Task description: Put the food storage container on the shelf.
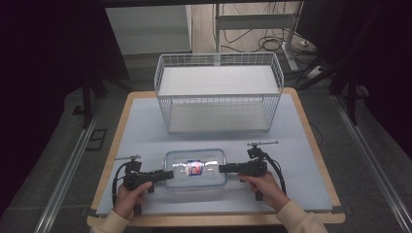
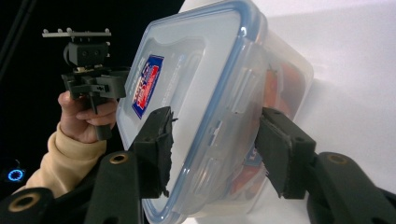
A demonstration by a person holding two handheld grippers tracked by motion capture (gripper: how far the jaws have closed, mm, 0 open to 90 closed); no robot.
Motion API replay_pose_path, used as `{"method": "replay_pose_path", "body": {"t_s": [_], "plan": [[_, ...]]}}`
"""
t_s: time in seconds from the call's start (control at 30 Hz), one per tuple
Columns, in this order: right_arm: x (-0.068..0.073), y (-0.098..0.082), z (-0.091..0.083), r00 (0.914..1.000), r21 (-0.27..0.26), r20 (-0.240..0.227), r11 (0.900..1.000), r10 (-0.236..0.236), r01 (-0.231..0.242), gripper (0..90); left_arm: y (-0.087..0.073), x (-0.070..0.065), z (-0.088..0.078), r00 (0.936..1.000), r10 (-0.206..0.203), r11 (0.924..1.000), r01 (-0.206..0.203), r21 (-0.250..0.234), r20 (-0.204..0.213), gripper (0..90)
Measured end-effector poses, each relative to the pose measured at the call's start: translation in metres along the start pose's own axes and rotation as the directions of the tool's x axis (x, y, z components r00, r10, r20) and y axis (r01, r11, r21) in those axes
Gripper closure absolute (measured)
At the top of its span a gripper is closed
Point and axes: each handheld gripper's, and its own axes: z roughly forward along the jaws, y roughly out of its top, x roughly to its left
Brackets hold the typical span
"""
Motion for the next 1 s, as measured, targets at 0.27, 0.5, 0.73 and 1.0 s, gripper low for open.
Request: {"method": "replay_pose_path", "body": {"t_s": [0.27,0.5,0.73,1.0], "plan": [[0.003,-0.002,-0.003,0.9998,-0.014,-0.015,1.0,-0.008,0.008,51.8,-0.005,-0.003,-0.005,0.9998,0.018,0.9997,-0.018,-0.019,0.005,41.0],[0.005,-0.003,-0.005,0.9998,-0.021,-0.016,1.0,-0.01,0.009,53.3,-0.006,-0.004,-0.008,0.9996,0.026,0.9994,-0.025,-0.022,0.008,43.1],[0.012,-0.008,-0.008,0.9998,-0.044,-0.006,0.999,-0.019,0.019,55.9,-0.006,-0.009,-0.01,0.9988,0.05,0.9983,-0.05,-0.031,-0.002,46.6],[0.013,-0.01,-0.013,0.9997,-0.062,-0.015,0.998,-0.021,0.02,57.6,-0.007,-0.014,-0.01,0.9972,0.072,0.9964,-0.073,-0.042,-0.02,48.1]]}}
